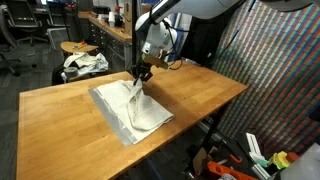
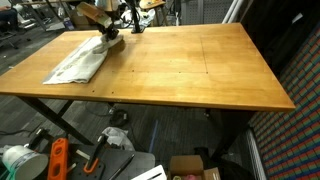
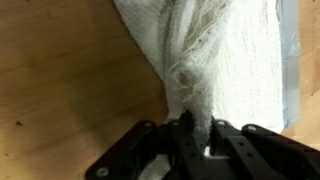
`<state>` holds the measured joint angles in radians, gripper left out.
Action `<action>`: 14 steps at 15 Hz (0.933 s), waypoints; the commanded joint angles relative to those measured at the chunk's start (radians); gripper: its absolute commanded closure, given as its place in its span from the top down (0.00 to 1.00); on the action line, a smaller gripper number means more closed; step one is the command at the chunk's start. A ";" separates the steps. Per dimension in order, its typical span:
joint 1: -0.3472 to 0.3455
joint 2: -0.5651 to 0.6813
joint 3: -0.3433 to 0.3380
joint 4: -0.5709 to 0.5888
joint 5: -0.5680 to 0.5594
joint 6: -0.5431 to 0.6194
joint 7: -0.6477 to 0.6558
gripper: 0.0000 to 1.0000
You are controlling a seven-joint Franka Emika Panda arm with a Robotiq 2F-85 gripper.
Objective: Fold the cloth
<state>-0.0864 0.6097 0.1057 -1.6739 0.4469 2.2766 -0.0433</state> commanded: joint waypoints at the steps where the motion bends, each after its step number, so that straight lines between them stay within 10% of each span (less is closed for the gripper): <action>1: 0.059 -0.094 -0.003 -0.082 -0.034 0.073 0.038 0.06; 8: 0.217 -0.139 -0.010 -0.157 -0.141 0.221 0.201 0.08; 14: 0.331 -0.135 -0.028 -0.189 -0.251 0.332 0.399 0.67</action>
<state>0.2044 0.5030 0.0981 -1.8297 0.2381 2.5598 0.2802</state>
